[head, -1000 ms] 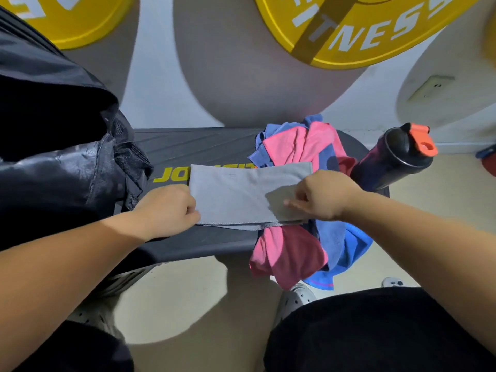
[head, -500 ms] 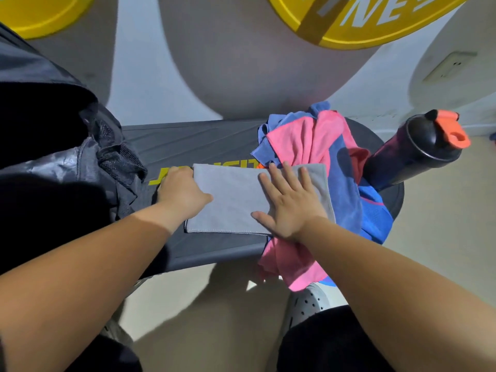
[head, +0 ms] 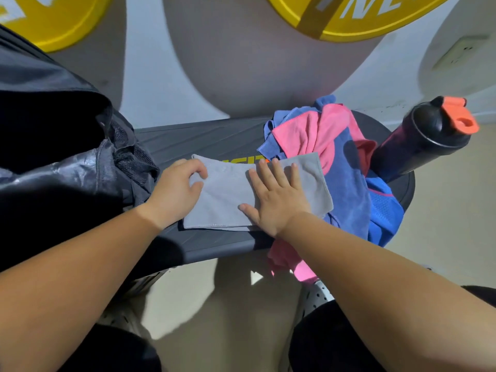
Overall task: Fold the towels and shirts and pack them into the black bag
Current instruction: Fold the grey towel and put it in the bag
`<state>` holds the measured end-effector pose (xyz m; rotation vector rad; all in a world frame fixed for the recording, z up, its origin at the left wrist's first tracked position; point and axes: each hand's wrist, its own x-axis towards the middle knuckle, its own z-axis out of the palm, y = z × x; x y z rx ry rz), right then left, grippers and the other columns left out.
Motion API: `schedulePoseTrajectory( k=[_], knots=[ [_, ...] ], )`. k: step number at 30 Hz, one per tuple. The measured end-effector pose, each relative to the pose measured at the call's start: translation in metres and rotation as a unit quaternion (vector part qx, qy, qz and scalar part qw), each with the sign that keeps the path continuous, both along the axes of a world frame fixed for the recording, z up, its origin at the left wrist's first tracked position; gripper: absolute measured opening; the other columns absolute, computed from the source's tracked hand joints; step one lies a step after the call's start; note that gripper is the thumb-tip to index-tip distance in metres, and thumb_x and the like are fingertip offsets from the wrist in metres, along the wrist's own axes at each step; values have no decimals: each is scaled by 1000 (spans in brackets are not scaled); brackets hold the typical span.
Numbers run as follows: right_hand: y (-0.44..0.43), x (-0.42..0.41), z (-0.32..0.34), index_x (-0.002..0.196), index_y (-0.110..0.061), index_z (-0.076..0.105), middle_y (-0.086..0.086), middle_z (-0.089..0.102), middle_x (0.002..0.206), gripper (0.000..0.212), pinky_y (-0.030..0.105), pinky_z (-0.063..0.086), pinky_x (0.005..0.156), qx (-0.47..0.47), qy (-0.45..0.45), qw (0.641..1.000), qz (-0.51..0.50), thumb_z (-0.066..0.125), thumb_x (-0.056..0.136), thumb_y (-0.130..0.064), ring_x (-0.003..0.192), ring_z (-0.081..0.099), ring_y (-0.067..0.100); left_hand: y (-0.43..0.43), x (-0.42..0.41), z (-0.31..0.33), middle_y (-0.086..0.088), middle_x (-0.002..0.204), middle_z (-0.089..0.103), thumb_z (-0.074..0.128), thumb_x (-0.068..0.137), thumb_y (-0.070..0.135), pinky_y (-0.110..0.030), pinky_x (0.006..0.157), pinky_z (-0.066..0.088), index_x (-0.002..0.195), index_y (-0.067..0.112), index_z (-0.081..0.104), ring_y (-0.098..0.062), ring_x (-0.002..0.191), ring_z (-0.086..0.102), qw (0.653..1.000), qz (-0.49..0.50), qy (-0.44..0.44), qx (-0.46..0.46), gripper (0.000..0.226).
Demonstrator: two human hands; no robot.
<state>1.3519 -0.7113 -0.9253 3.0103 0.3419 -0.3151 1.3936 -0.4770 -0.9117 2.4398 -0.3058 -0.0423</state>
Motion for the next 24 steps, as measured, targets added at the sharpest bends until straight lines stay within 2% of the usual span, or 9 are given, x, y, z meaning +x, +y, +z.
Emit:
schedulePoseTrajectory(
  k=[2,6,9,13,15,16,18,21,24],
  knots=[
    [15,1,-2,159,-23,-3,4,-11,167,84,59,-15,116,14,13,1000,4,9,92,-74,152,-15,30,15,2,7,-5,91,55,60,81,-4,-40,77,46,87,20,64,-25,77,53,997,5,-45,61,25],
    [47,1,-18,157,-28,-11,4,-21,165,81,62,-13,116,48,60,997,-1,6,92,-74,150,-21,33,31,-4,21,-10,113,50,60,84,1,-37,88,46,117,13,64,-33,96,58,988,-3,8,155,35],
    [56,1,-29,155,-31,-16,6,-28,162,80,62,-12,117,52,70,996,-13,6,92,-74,148,-27,35,30,-12,24,-11,126,45,64,84,2,-17,94,31,140,11,50,-25,115,50,989,-31,60,130,59],
    [55,4,-21,156,-34,-13,3,-29,162,79,59,-13,118,76,114,991,-5,9,92,-74,148,-29,32,19,-12,38,-9,131,48,66,79,3,-9,97,24,143,12,48,-20,123,46,997,-3,59,48,67],
    [45,11,-6,159,-31,5,3,-14,166,72,56,-5,120,130,145,981,3,19,97,-66,152,-16,30,7,-12,48,-3,131,49,67,77,4,-13,100,28,143,16,49,-15,121,47,998,-1,66,13,69],
    [37,17,6,156,-25,22,7,4,167,63,53,4,121,174,162,971,7,27,101,-57,153,0,30,-1,-11,53,0,130,48,67,77,4,-14,98,30,143,19,48,-13,118,48,997,-1,72,-4,70],
    [16,31,33,138,-12,50,12,42,150,42,43,28,113,244,176,954,10,41,104,-34,141,34,32,-19,-7,57,5,126,45,67,79,7,-16,91,31,144,25,47,-11,111,48,996,1,91,-23,71],
    [-28,52,68,128,-6,62,12,63,132,33,38,41,103,268,166,947,-65,48,100,-16,123,56,30,-55,1,53,3,130,43,68,80,11,-18,88,31,145,28,45,-17,117,49,993,-15,115,-13,71],
    [-71,56,83,133,-6,60,11,68,123,41,35,53,88,354,193,900,-165,56,92,-3,101,66,23,-94,7,43,-3,134,45,69,79,11,-15,83,29,144,25,48,-19,123,48,991,-36,125,13,69]
  ],
)
